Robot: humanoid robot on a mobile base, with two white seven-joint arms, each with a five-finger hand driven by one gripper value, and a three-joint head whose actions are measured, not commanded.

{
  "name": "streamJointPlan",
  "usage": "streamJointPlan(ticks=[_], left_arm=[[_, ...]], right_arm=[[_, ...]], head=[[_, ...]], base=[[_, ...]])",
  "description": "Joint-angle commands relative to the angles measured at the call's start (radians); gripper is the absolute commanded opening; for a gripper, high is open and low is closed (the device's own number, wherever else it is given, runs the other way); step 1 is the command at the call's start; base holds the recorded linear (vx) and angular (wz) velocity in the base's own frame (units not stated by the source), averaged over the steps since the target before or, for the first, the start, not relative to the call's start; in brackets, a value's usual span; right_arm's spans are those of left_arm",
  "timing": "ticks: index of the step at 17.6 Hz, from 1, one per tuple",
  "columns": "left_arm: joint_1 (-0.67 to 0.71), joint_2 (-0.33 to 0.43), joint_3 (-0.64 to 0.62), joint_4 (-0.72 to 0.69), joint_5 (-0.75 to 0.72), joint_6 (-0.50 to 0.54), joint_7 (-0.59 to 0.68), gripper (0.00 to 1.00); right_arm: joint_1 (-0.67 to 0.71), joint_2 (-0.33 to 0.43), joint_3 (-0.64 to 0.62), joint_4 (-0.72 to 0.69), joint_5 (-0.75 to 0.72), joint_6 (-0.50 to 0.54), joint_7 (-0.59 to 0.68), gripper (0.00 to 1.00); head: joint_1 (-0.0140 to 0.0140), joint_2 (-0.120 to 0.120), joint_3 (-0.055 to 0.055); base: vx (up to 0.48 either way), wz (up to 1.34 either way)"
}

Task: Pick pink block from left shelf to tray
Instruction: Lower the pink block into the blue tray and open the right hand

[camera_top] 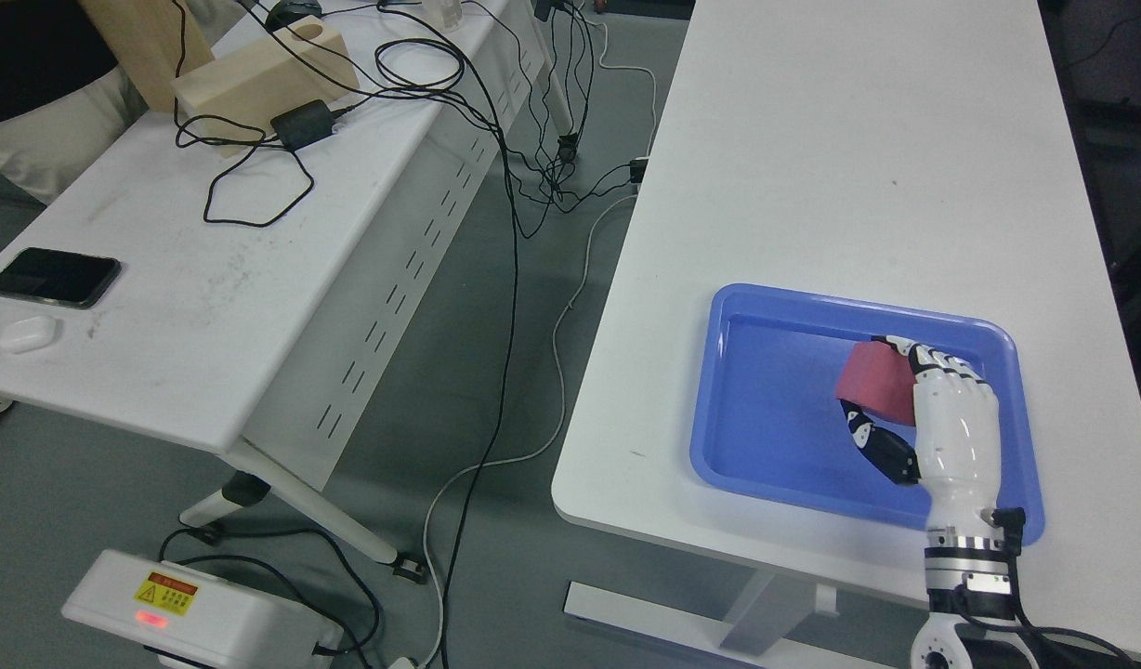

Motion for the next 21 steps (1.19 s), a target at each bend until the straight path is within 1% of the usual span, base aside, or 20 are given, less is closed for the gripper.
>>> streamJointPlan(ticks=[1,2,4,8,12,13,14,16,17,18,21], left_arm=[[0.0,0.017,0.0,-0.017,0.008,0.001,0.0,1.0],[0.0,0.017,0.0,-0.017,0.008,0.001,0.0,1.0],[0.0,0.017,0.0,-0.017,0.008,0.001,0.0,1.0],[0.0,0.017,0.0,-0.017,0.008,0.001,0.0,1.0],[0.0,0.017,0.0,-0.017,0.008,0.001,0.0,1.0],[0.0,0.017,0.0,-0.017,0.008,0.001,0.0,1.0],[0.0,0.017,0.0,-0.017,0.008,0.001,0.0,1.0],[0.0,0.017,0.0,-0.017,0.008,0.001,0.0,1.0],[0.0,0.017,0.0,-0.017,0.008,0.001,0.0,1.0],[0.0,0.017,0.0,-0.017,0.008,0.001,0.0,1.0],[0.0,0.017,0.0,-0.017,0.008,0.001,0.0,1.0]], right_arm=[[0.001,-0.017,0.039,0.003,-0.205,0.005,0.08,0.49],[0.001,-0.017,0.038,0.004,-0.282,0.004,0.109,0.54],[0.001,-0.017,0.036,0.004,-0.337,0.004,0.134,0.62],[0.001,-0.017,0.032,0.003,-0.353,0.004,0.137,0.78],[0.001,-0.017,0.024,0.003,-0.382,0.005,0.149,0.89],[0.001,-0.017,0.021,0.003,-0.387,0.007,0.148,0.96],[0.001,-0.017,0.02,0.003,-0.4,0.01,0.148,1.0],[0.001,-0.017,0.012,0.003,-0.437,0.007,0.139,1.0],[-0.001,-0.017,0.009,0.003,-0.478,0.005,0.14,1.0],[-0.001,-0.017,0.003,0.003,-0.53,0.004,0.14,1.0],[0.001,-0.017,-0.035,0.003,-0.763,0.004,0.152,1.0]], head=[[0.0,0.0,0.0],[0.0,0.0,0.0],[0.0,0.0,0.0],[0.0,0.0,0.0],[0.0,0.0,0.0],[0.0,0.0,0.0],[0.0,0.0,0.0],[0.0,0.0,0.0],[0.0,0.0,0.0],[0.0,0.0,0.0],[0.0,0.0,0.0]], base=[[0.044,-0.01],[0.044,-0.01],[0.025,-0.03],[0.0,0.0],[0.0,0.0],[0.0,0.0],[0.0,0.0],[0.0,0.0],[0.0,0.0],[0.0,0.0],[0.0,0.0]])
